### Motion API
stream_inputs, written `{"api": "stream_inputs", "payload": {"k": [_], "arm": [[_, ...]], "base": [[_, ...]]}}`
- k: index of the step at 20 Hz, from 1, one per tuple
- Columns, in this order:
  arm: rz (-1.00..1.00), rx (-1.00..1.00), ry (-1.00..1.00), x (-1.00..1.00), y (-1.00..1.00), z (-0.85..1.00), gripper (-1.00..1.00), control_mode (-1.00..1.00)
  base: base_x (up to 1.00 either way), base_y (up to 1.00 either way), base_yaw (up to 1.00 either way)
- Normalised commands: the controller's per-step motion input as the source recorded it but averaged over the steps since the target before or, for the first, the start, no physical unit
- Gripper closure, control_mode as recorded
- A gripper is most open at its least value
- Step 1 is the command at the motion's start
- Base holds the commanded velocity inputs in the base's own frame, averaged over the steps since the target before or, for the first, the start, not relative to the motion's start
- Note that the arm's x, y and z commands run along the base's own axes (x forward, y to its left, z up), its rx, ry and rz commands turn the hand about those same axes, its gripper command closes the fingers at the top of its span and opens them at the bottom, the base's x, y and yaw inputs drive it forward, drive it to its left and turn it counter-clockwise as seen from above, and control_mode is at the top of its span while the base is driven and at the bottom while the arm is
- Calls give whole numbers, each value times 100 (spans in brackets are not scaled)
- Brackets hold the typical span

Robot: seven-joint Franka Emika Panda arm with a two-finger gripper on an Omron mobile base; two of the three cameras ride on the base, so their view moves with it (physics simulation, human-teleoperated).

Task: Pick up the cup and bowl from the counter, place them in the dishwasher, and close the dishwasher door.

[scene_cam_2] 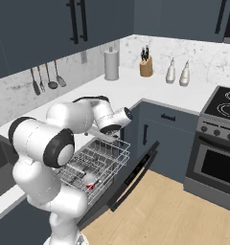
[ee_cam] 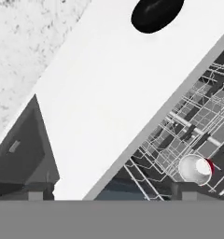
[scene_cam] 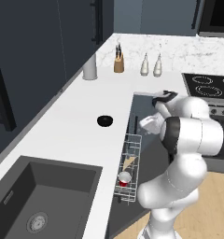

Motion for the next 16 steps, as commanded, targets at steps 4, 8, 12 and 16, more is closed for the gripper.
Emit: {"api": "stream_inputs", "payload": {"k": [4, 8, 12, 16], "arm": [[-42, -14, 41, -2, 4, 51, -100, -100], [-41, -20, 30, 0, 14, 33, -100, -100], [-34, -24, 24, 5, 23, 12, -100, -100], [-9, -9, 16, 38, 12, 0, -100, -100]], "base": [[0, 0, 0], [0, 0, 0], [0, 0, 0], [0, 0, 0]]}}
